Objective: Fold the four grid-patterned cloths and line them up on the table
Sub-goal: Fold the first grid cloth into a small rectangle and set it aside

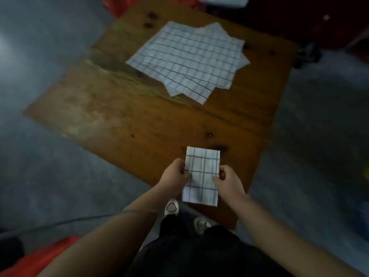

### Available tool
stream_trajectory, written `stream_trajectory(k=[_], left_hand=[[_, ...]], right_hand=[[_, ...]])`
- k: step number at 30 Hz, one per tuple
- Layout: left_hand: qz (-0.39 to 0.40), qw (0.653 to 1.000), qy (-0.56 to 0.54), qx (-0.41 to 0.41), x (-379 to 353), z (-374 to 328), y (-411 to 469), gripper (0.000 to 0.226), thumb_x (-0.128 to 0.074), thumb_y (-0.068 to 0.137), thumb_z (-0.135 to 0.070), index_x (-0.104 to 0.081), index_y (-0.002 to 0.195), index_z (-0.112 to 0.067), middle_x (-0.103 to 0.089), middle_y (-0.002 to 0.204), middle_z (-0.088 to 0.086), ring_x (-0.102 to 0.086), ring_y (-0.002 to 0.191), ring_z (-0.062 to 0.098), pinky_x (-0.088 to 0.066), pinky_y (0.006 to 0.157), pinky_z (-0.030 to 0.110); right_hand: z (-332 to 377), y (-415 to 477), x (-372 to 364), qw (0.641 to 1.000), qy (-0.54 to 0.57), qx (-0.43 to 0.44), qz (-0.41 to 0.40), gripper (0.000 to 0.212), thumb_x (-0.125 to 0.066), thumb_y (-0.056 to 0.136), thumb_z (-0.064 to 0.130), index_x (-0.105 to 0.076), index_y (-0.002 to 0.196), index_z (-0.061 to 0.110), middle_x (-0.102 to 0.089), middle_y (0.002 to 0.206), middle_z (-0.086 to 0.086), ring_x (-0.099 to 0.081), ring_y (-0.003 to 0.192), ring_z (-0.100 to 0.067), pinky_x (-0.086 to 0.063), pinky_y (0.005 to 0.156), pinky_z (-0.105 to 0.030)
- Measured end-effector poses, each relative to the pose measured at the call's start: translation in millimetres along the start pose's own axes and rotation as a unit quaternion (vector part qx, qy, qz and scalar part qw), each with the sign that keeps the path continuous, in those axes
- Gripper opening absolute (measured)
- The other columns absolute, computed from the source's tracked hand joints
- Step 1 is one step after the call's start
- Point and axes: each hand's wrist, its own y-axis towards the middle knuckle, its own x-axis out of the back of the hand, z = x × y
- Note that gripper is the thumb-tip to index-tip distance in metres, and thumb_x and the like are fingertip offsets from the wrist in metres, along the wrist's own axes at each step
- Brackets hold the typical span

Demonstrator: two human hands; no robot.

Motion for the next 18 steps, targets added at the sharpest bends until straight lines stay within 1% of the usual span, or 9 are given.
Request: stream_trajectory(k=[1,3,6,8,11,12,13,15,18], left_hand=[[0.028,0.999,0.023,0.002,0,1,12,0.021,-0.064,0.096,-0.019,-0.056,0.114,-0.025,-0.066,0.106,-0.006,-0.064,0.093,0.010,-0.057,0.078,0.032],[0.078,0.996,0.049,0.008,-4,2,28,0.029,-0.065,0.095,-0.019,-0.055,0.122,-0.022,-0.065,0.107,-0.006,-0.064,0.097,0.013,-0.058,0.085,0.038],[0.113,0.991,0.064,0.008,-8,6,41,0.034,-0.064,0.095,-0.017,-0.053,0.128,-0.019,-0.065,0.114,-0.003,-0.065,0.105,0.018,-0.058,0.091,0.043],[0.121,0.990,0.076,0.002,-9,9,43,0.035,-0.063,0.096,-0.017,-0.052,0.129,-0.017,-0.064,0.115,-0.001,-0.064,0.105,0.019,-0.058,0.088,0.041],[0.133,0.986,0.099,-0.010,-7,14,45,0.039,-0.063,0.097,-0.019,-0.046,0.132,-0.016,-0.063,0.113,-0.002,-0.063,0.097,0.015,-0.056,0.074,0.030],[0.137,0.984,0.115,-0.011,-5,14,44,0.041,-0.064,0.097,-0.020,-0.044,0.132,-0.017,-0.063,0.114,-0.001,-0.063,0.098,0.016,-0.056,0.074,0.030],[0.140,0.980,0.140,-0.015,-1,13,43,0.043,-0.065,0.096,-0.022,-0.043,0.131,-0.019,-0.062,0.115,0.001,-0.063,0.099,0.018,-0.057,0.077,0.033],[0.129,0.965,0.226,-0.042,7,6,40,0.044,-0.066,0.094,-0.024,-0.043,0.131,-0.021,-0.060,0.114,0.001,-0.063,0.098,0.018,-0.058,0.081,0.039],[0.104,0.920,0.361,-0.115,21,-11,32,0.043,-0.061,0.096,-0.028,-0.044,0.135,-0.022,-0.057,0.120,0.001,-0.059,0.105,0.019,-0.055,0.086,0.038]], right_hand=[[-3,4,-4,0.999,0.005,-0.025,-0.026,0.018,-0.059,0.099,0.024,-0.051,0.115,0.027,-0.059,0.104,0.009,-0.057,0.089,-0.010,-0.041,0.067,-0.028],[-9,10,-11,0.996,0.018,-0.062,-0.063,0.024,-0.060,0.099,0.025,-0.053,0.122,0.026,-0.056,0.099,0.013,-0.055,0.080,-0.003,-0.039,0.058,-0.022],[-18,14,-21,0.991,0.017,-0.102,-0.084,0.032,-0.061,0.099,0.026,-0.050,0.130,0.026,-0.056,0.097,0.013,-0.058,0.079,-0.006,-0.042,0.056,-0.022],[-22,15,-27,0.988,0.011,-0.123,-0.092,0.036,-0.061,0.099,0.027,-0.048,0.133,0.025,-0.056,0.097,0.013,-0.059,0.078,-0.007,-0.042,0.055,-0.021],[-27,13,-35,0.986,0.003,-0.135,-0.102,0.040,-0.064,0.098,0.026,-0.048,0.134,0.023,-0.056,0.098,0.011,-0.057,0.081,-0.006,-0.040,0.057,-0.020],[-28,11,-35,0.985,0.004,-0.139,-0.103,0.041,-0.064,0.097,0.026,-0.048,0.135,0.022,-0.057,0.099,0.010,-0.058,0.083,-0.006,-0.040,0.058,-0.020],[-28,10,-35,0.984,0.007,-0.145,-0.103,0.041,-0.064,0.097,0.025,-0.048,0.136,0.021,-0.058,0.100,0.009,-0.058,0.084,-0.006,-0.040,0.059,-0.020],[-28,5,-32,0.982,0.004,-0.156,-0.106,0.040,-0.061,0.098,0.023,-0.049,0.136,0.021,-0.058,0.101,0.009,-0.058,0.085,-0.007,-0.042,0.060,-0.021],[-26,-8,-18,0.982,-0.039,-0.142,-0.119,0.037,-0.056,0.099,0.025,-0.050,0.135,0.026,-0.056,0.107,0.010,-0.058,0.088,-0.006,-0.046,0.064,-0.023]])
